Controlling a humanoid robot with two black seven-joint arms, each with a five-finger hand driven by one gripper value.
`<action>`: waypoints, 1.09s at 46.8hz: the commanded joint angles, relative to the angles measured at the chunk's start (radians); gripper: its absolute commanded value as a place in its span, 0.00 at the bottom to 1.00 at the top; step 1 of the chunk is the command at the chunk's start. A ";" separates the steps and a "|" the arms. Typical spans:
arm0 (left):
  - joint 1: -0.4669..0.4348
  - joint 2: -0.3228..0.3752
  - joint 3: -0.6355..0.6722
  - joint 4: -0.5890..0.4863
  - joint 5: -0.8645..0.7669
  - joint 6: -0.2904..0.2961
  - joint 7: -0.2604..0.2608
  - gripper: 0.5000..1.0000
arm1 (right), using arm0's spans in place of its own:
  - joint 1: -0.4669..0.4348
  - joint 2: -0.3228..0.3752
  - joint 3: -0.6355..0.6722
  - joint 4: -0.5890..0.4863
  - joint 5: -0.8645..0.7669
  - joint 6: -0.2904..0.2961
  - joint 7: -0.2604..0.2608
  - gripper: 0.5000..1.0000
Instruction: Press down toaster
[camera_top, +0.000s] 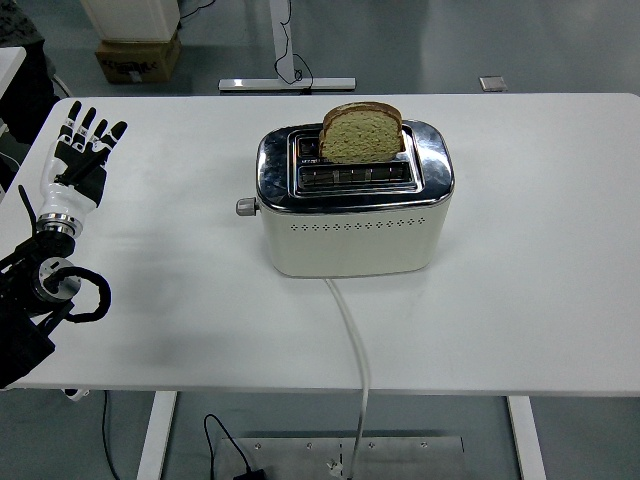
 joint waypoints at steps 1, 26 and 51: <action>-0.002 0.001 0.000 -0.001 0.001 0.000 0.000 1.00 | 0.000 0.000 0.000 0.000 0.000 0.000 0.000 1.00; -0.018 0.011 0.000 0.000 0.002 -0.002 0.000 1.00 | 0.000 0.000 0.000 0.000 0.000 0.000 0.000 1.00; -0.032 0.047 0.006 0.005 0.022 -0.002 0.003 1.00 | 0.000 0.000 0.000 0.000 0.000 0.000 0.000 1.00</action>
